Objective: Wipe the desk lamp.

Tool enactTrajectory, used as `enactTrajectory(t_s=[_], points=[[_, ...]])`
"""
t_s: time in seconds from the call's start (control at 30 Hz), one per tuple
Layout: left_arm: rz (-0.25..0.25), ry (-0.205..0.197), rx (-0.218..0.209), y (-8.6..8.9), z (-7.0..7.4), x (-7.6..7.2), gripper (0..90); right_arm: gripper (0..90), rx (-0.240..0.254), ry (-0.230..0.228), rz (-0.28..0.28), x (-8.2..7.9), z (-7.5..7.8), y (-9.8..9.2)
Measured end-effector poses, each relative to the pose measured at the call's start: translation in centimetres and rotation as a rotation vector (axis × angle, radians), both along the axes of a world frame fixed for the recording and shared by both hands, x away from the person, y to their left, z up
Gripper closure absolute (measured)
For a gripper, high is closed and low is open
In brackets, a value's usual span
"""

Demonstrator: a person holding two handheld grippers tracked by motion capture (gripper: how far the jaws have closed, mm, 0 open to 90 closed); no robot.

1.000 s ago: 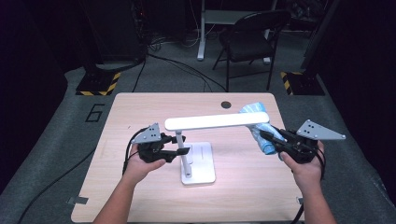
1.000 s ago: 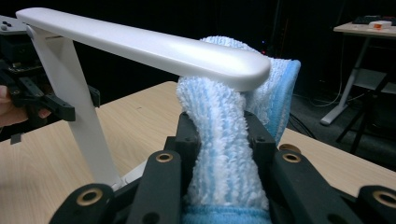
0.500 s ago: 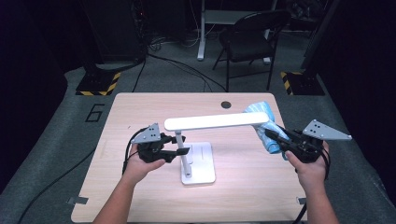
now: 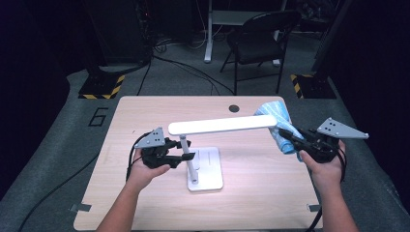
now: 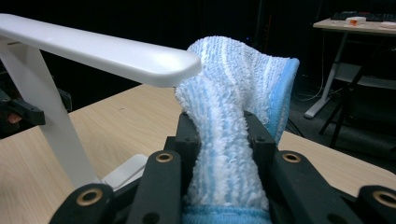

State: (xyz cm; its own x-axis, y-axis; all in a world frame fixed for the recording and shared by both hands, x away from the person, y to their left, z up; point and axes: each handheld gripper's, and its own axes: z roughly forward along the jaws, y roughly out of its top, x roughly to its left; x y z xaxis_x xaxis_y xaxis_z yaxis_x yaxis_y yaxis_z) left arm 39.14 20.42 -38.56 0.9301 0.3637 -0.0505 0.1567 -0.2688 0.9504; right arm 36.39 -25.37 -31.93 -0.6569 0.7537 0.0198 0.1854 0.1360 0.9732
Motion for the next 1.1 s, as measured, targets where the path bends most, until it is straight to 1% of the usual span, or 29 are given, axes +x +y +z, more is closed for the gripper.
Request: enactTrajectory(t_s=[0.2, 0.23, 0.4, 0.43, 0.57, 0.7, 0.8, 0.83, 0.93, 1.0, 1.07, 1.1], points=[[0.001, -0.003, 0.000, 0.0, 0.0, 0.0, 52.8, 72.1, 0.012, 0.020, -0.028, 0.3, 0.2, -0.1], [-0.001, 0.000, 0.003, 0.0, 0.0, 0.0, 52.7, 72.1, 0.013, 0.012, -0.025, 0.4, 0.3, -0.2], [0.006, 0.000, 0.008, 0.0, 0.1, -0.1, 52.8, 72.0, 0.018, 0.003, -0.035, 0.3, 0.8, -0.4], [0.001, 0.001, 0.010, 0.0, 0.2, -0.2, 52.8, 72.0, 0.028, -0.002, -0.034, 0.2, 1.0, -0.5], [0.004, -0.003, 0.019, 0.0, 0.2, -0.3, 52.8, 72.0, 0.022, -0.019, -0.029, 0.0, 1.5, -0.5], [-0.003, -0.004, 0.012, 0.0, 0.2, -0.2, 52.6, 71.9, 0.023, -0.029, -0.024, -0.3, 2.2, -0.2], [-0.001, -0.003, 0.006, 0.1, 0.1, -0.2, 52.5, 71.9, 0.010, -0.041, -0.019, -0.3, 2.5, -0.1], [0.001, -0.003, 0.004, 0.1, 0.1, -0.2, 52.5, 71.9, 0.004, -0.045, -0.019, -0.3, 2.9, 0.1], [-0.001, 0.003, -0.003, 0.1, 0.1, -0.2, 52.0, 71.9, 0.005, -0.052, -0.019, -0.3, 3.4, 0.1], [0.002, -0.001, -0.005, 0.0, 0.2, -0.3, 51.6, 71.9, -0.003, -0.062, -0.009, -0.3, 3.8, 0.1], [0.003, 0.000, -0.007, 0.0, 0.2, -0.3, 51.2, 71.9, -0.003, -0.063, -0.013, -0.4, 4.0, 0.2], [0.008, -0.003, -0.029, 0.1, 0.2, -0.3, 50.6, 71.9, -0.008, -0.071, -0.006, -0.5, 4.3, 0.2]])
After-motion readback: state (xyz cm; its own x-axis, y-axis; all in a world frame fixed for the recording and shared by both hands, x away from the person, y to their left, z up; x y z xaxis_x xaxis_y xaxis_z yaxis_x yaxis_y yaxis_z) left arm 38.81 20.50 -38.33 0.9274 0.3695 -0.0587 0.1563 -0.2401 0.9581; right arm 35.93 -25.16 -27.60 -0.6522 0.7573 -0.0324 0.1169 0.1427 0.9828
